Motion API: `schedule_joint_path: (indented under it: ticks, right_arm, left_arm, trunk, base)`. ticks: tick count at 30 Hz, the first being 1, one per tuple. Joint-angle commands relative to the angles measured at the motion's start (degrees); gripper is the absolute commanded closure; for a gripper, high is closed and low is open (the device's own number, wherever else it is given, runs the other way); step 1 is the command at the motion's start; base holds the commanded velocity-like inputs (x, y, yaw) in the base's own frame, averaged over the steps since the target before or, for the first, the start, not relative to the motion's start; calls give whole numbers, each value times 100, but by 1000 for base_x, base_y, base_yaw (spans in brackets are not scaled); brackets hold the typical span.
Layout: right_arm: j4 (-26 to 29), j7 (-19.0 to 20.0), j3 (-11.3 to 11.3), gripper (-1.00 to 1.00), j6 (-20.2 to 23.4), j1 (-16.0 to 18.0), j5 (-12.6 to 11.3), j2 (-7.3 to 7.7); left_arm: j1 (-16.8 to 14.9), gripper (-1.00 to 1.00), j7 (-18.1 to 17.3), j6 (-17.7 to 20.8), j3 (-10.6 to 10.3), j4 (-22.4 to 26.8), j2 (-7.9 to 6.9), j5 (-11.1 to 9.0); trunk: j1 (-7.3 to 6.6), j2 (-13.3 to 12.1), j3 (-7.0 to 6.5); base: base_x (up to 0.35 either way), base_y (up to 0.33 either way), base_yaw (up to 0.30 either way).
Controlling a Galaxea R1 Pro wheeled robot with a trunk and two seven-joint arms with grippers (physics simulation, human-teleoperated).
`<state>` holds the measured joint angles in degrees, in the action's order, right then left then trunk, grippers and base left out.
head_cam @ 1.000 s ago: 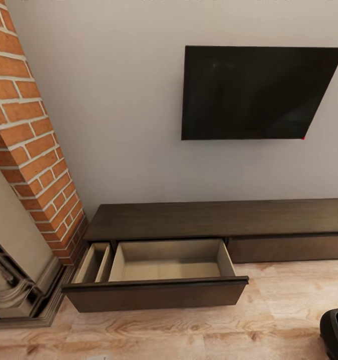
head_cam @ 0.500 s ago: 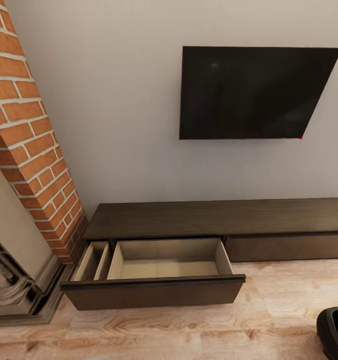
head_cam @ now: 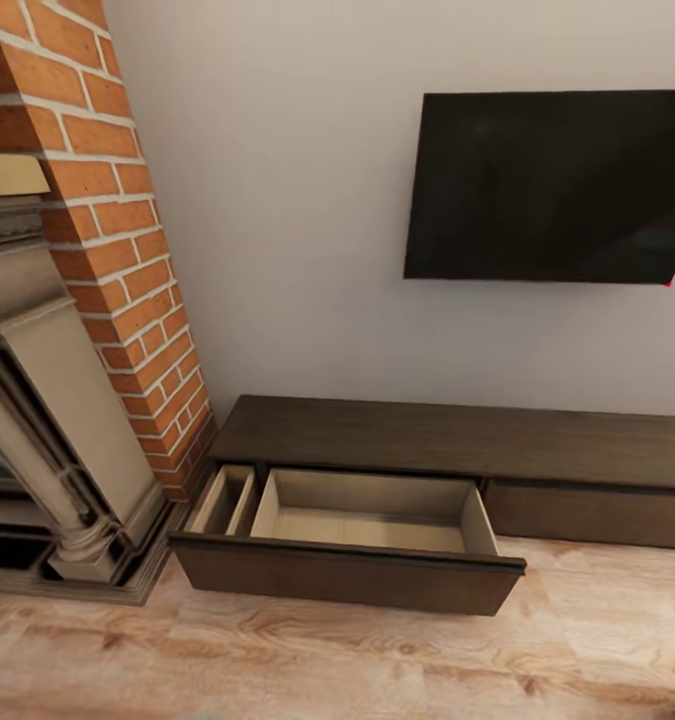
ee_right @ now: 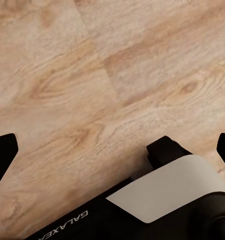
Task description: Place each of the two pumpkins and all three candles from the living room inside a cabinet in the living room (use any cabinet), then make sure every cabinet is closed, and position the cauldron so it is next to a table in the living room.
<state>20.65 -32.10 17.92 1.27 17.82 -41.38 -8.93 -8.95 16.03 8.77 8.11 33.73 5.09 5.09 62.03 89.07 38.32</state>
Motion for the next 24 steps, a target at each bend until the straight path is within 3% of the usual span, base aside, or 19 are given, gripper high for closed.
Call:
schedule_joint_path:
  ticks: [1,24]
  right_arm:
    - [9,-42,55,-100,14,3,-37,5]
    - [9,-42,80,-100,5,3,-37,-10]
  left_arm:
    - [-2,-100,-4,37,26,11,8,54]
    - [-2,-100,-4,-57,24,-4,9,62]
  trunk:
    - [-1,3,5]
    - [-1,3,5]
  base:
    - [-44,0,287]
    - [-84,0,288]
